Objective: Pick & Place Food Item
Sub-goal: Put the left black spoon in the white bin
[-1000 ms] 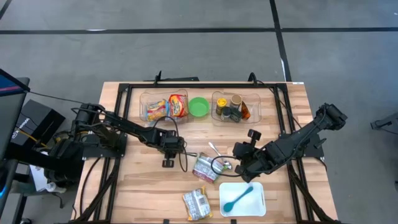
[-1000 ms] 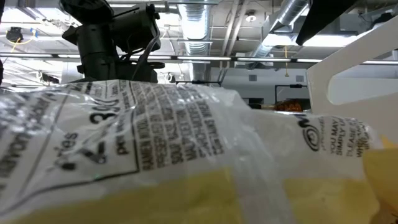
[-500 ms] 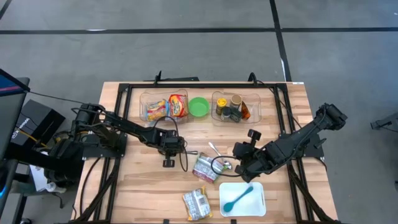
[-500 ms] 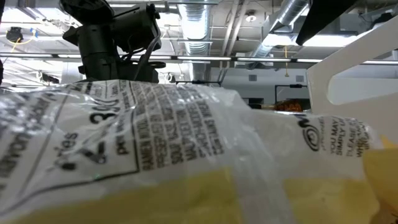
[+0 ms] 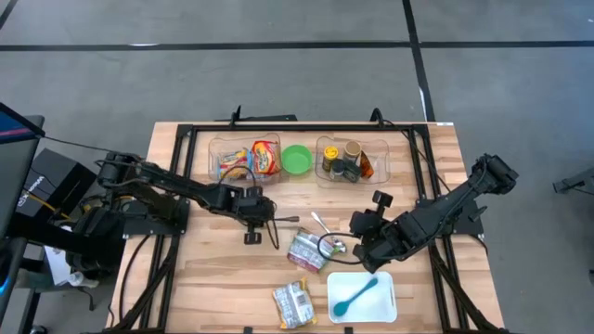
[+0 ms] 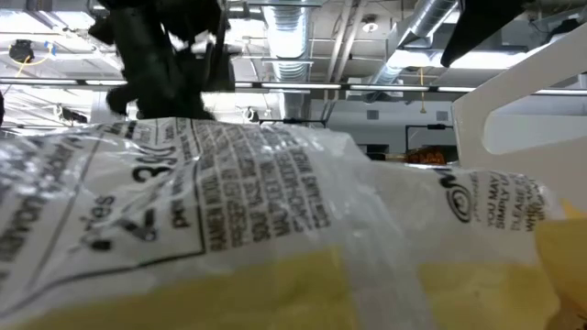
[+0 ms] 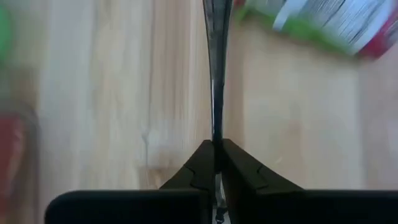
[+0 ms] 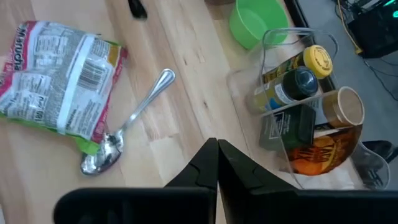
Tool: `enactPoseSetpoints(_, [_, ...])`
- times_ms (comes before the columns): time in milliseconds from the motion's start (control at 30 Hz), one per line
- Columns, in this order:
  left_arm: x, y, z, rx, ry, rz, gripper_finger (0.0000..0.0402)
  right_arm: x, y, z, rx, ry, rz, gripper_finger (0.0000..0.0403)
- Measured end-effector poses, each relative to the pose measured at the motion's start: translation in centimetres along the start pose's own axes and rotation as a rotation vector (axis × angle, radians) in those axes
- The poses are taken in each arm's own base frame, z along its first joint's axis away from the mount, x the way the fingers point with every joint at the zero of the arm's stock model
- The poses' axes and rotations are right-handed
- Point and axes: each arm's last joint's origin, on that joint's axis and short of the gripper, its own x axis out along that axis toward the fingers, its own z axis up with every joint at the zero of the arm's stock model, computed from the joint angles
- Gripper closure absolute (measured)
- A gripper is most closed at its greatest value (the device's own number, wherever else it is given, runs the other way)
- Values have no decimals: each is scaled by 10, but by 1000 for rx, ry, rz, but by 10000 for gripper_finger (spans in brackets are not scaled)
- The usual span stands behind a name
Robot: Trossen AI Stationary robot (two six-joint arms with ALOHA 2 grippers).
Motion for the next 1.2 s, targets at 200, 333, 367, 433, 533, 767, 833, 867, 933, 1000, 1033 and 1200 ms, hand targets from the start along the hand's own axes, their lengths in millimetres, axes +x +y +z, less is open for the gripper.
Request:
enactPoseSetpoints(200, [-36, 4, 16, -36, -231, -17, 393, 0, 0, -1, -3, 4, -4, 402])
enactPoseSetpoints(333, [-54, 4, 30, -59, -413, -35, 393, 1, -1, 1, 6, 5, -5, 402])
enactPoseSetpoints(367, [-57, 3, 33, -61, -453, -42, 394, 2, -1, 1, 8, 4, -6, 402])
enactPoseSetpoints(433, [-61, 2, 38, -52, -506, -48, 394, 2, -1, 1, 11, -9, -14, 402])
enactPoseSetpoints(533, [-64, 0, 43, -55, -573, -56, 391, 1, -2, 2, 15, -57, -62, 402])
enactPoseSetpoints(767, [-66, 1, 46, -72, -606, -12, 395, -5, -2, 0, 166, -126, -103, 402])
enactPoseSetpoints(833, [-62, 2, 47, -86, -611, 30, 393, -6, -4, 0, 199, -137, -112, 402])
enactPoseSetpoints(867, [-60, 2, 47, -92, -603, 55, 393, -6, -4, -1, 207, -142, -122, 402])
enactPoseSetpoints(933, [-55, 2, 50, -104, -622, 79, 393, -6, -7, -2, 221, -151, -153, 402])
enactPoseSetpoints(1000, [-49, 1, 52, -110, -623, 97, 394, -6, -11, -4, 243, -167, -195, 402])
enactPoseSetpoints(1033, [-45, 0, 53, -113, -629, 102, 394, -6, -13, -5, 263, -182, -220, 402])
enactPoseSetpoints(1200, [-27, 0, 59, -146, -657, 173, 392, 2, -21, -21, 332, -241, -342, 402])
